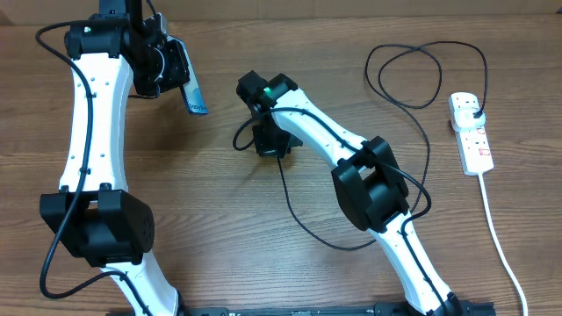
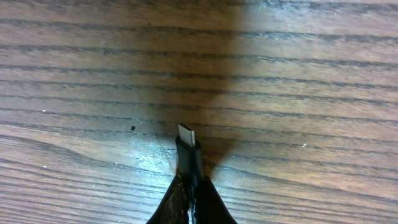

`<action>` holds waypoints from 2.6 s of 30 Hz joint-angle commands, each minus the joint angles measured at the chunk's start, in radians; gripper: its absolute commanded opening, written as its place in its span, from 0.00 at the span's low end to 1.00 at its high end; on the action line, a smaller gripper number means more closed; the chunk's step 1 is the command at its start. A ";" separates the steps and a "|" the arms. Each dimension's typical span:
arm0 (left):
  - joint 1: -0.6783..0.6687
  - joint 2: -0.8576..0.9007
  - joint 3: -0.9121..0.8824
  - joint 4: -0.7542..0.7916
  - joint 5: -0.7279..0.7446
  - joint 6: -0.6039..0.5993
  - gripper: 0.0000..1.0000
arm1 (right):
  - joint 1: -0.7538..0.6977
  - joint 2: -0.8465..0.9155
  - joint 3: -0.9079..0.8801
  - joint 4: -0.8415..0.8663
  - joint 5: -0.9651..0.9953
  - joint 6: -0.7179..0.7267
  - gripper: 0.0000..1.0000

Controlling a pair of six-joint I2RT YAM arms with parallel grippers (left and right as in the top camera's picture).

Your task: Plug charger to phone and switch on socket

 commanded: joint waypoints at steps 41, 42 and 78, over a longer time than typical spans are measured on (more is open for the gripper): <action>0.023 -0.008 0.013 0.441 1.098 0.182 0.04 | -0.084 -0.492 0.037 0.123 -0.451 -0.287 0.04; 0.023 -0.008 0.013 0.442 1.112 0.182 0.04 | -0.085 -0.497 0.037 0.137 -0.447 -0.284 0.04; 0.042 -0.008 0.013 0.569 1.164 0.132 0.04 | -0.090 -0.569 0.037 0.161 -0.394 -0.206 0.04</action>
